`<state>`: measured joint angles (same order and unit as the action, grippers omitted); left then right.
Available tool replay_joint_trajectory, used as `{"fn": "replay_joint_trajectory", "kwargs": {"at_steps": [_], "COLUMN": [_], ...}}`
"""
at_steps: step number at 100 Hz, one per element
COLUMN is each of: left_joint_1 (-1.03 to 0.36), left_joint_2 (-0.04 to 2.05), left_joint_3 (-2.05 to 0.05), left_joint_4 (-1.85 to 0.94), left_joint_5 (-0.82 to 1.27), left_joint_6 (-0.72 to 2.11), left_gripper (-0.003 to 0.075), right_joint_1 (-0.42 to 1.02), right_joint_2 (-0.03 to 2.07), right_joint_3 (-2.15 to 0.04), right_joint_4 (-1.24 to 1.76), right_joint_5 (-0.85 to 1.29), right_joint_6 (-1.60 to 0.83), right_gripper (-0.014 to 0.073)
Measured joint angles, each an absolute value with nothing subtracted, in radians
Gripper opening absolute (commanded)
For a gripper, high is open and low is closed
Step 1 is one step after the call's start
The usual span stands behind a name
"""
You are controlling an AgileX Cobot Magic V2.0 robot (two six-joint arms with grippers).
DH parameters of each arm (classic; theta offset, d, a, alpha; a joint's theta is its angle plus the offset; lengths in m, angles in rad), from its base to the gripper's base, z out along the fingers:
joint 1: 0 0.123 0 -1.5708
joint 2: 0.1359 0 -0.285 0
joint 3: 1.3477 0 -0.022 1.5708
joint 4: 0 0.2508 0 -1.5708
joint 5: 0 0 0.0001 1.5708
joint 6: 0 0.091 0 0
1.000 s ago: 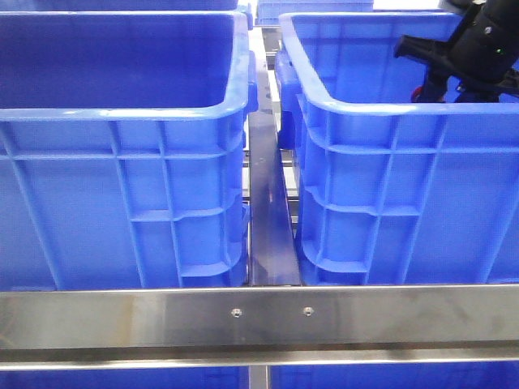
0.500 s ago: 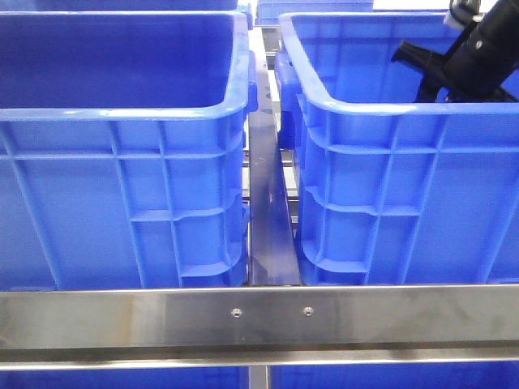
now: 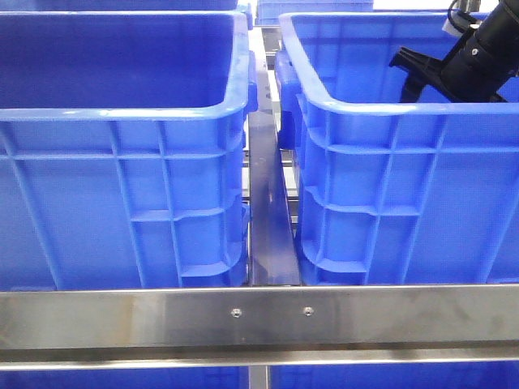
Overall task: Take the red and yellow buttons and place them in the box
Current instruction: 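Lower the red button to the bin floor and open the right gripper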
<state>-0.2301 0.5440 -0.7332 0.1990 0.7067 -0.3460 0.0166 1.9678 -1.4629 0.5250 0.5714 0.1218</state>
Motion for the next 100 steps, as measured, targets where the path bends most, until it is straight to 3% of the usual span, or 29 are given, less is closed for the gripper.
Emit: {"fn": "replay_joint_trajectory", "kwargs": {"at_steps": [38,63,100], "left_joint_1": [-0.23,-0.23,-0.23], "left_joint_2": [0.544,0.544,0.544], "left_joint_3": [-0.733,-0.733,-0.733], "left_joint_4": [0.199,0.199,0.199], "left_joint_5": [0.706,0.706,0.706], "left_joint_6": [-0.346,-0.346,-0.346], "left_gripper": [-0.0019,-0.0019,-0.0019], "right_joint_1": [0.017,0.017,0.049], "right_joint_2": [1.949,1.821,1.515], "right_joint_3": [-1.463,-1.459,-1.183], "right_joint_4": [0.525,0.496,0.412], "right_joint_5": [0.621,0.633,0.564], "right_joint_6": [0.072,0.012,-0.098], "right_gripper": [0.0645,0.0645,0.0645]}}
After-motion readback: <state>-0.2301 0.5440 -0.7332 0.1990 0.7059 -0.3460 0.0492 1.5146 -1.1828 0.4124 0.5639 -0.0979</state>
